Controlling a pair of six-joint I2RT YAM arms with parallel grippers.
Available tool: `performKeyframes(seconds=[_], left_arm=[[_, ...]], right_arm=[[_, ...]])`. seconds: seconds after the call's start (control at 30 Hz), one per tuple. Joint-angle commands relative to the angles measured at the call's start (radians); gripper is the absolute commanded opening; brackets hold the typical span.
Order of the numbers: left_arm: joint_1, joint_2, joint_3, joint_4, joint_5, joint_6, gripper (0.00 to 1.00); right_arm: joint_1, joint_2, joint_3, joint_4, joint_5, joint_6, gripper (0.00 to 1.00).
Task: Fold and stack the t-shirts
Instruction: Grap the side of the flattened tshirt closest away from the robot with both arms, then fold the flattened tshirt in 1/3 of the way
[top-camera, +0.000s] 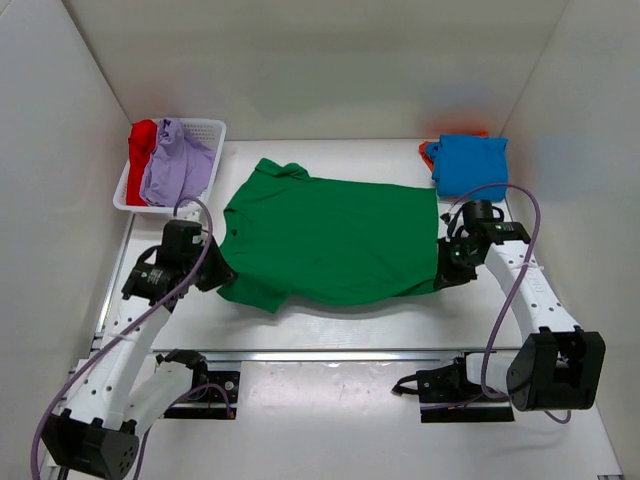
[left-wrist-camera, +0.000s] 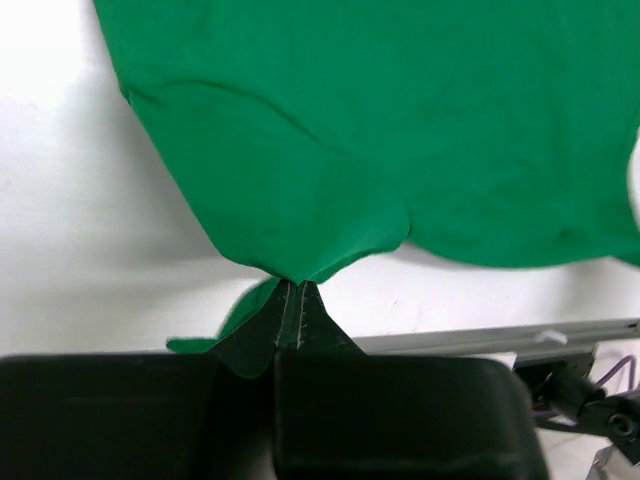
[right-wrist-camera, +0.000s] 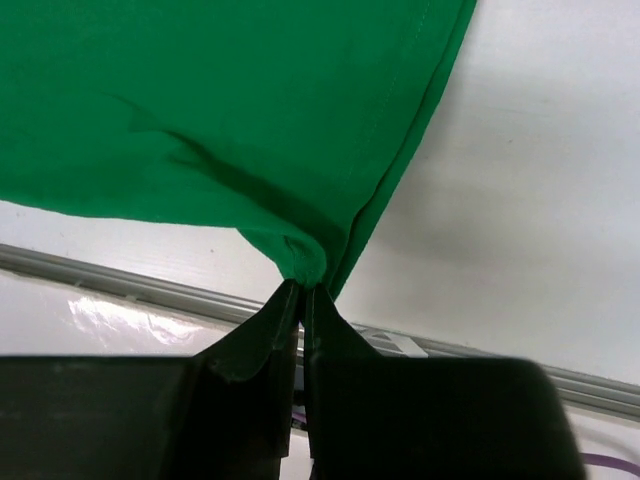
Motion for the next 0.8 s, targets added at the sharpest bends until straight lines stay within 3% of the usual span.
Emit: performKeyframes(seconds=[0.0,0.37,0.77], left_arm=[[0.025,0.078,0.09,0.014,0.021,0.029,0.0],[0.094,0.328,0.167,0.226,0.062,0.048,0.0],[0.154,0.546,0.265,0.335,0.095,0.069,0.0]], right_arm=[[0.01,0.023,0.034,-0.03,0.013,-0.01,0.0],[-0.018,0.124,0.048,0.009,0.004,-0.061,0.0],[-0.056,0.193,0.105,0.086,-0.016,-0.049,0.01]])
